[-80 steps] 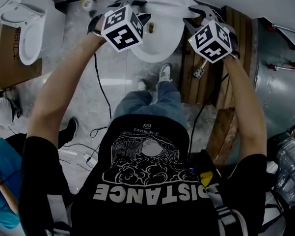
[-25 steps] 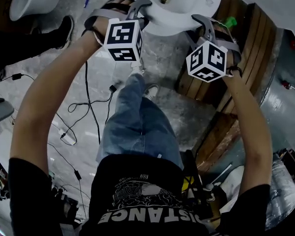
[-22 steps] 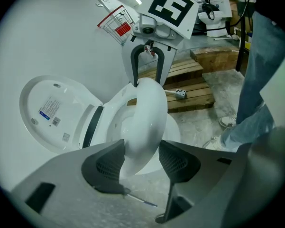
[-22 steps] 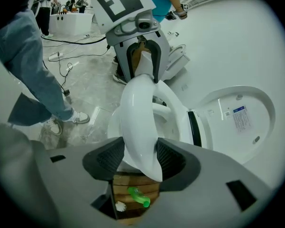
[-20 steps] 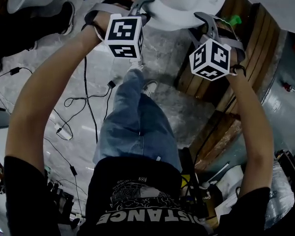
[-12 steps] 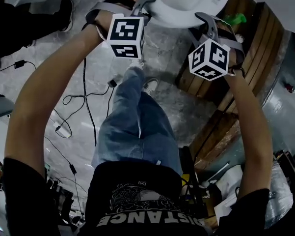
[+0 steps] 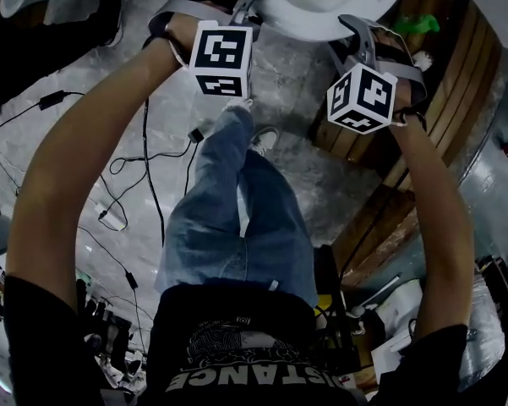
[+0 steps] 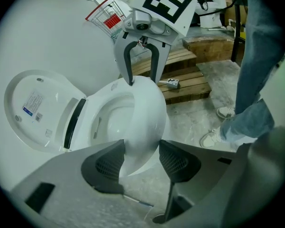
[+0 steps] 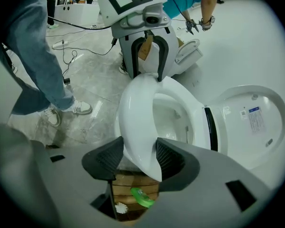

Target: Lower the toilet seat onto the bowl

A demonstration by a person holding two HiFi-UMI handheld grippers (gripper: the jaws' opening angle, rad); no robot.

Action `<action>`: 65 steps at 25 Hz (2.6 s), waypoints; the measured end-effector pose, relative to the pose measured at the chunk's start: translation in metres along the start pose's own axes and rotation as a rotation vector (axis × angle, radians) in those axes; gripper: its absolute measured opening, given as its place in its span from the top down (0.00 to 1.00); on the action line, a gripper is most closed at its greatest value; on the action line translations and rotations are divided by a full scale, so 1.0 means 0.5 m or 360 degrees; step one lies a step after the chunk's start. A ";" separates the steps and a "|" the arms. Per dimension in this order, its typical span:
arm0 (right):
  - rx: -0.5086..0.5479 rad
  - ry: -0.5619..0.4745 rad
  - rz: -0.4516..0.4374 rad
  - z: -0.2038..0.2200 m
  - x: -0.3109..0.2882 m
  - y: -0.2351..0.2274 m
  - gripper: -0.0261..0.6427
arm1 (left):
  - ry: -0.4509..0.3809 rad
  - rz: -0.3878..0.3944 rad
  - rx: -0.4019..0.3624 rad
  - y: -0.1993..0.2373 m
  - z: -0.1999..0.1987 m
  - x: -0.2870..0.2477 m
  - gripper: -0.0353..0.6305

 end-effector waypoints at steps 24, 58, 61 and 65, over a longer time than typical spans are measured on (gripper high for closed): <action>-0.0192 0.0025 -0.0151 0.033 -0.107 0.047 0.64 | 0.0080 0.0203 0.0064 -0.046 0.039 -0.107 0.62; -0.1565 -0.0483 0.0234 -0.124 0.331 0.055 0.85 | -0.0366 -0.0144 0.1288 -0.042 -0.238 0.276 0.81; -0.1678 -0.0563 0.0316 -0.157 0.419 0.057 0.87 | -0.0425 -0.0217 0.1388 -0.049 -0.285 0.350 0.84; -0.1775 -0.0678 0.0451 -0.201 0.522 0.064 0.88 | -0.0526 -0.0357 0.1476 -0.053 -0.346 0.443 0.89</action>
Point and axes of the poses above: the fingertips, and each gripper's own axes: x backward along the fingers, y to its left, z out of its underside, the point moved 8 cm from there along x, backward along the fingers, and after that the axes turned 8 degrees about -y, right-handed, at the moved point
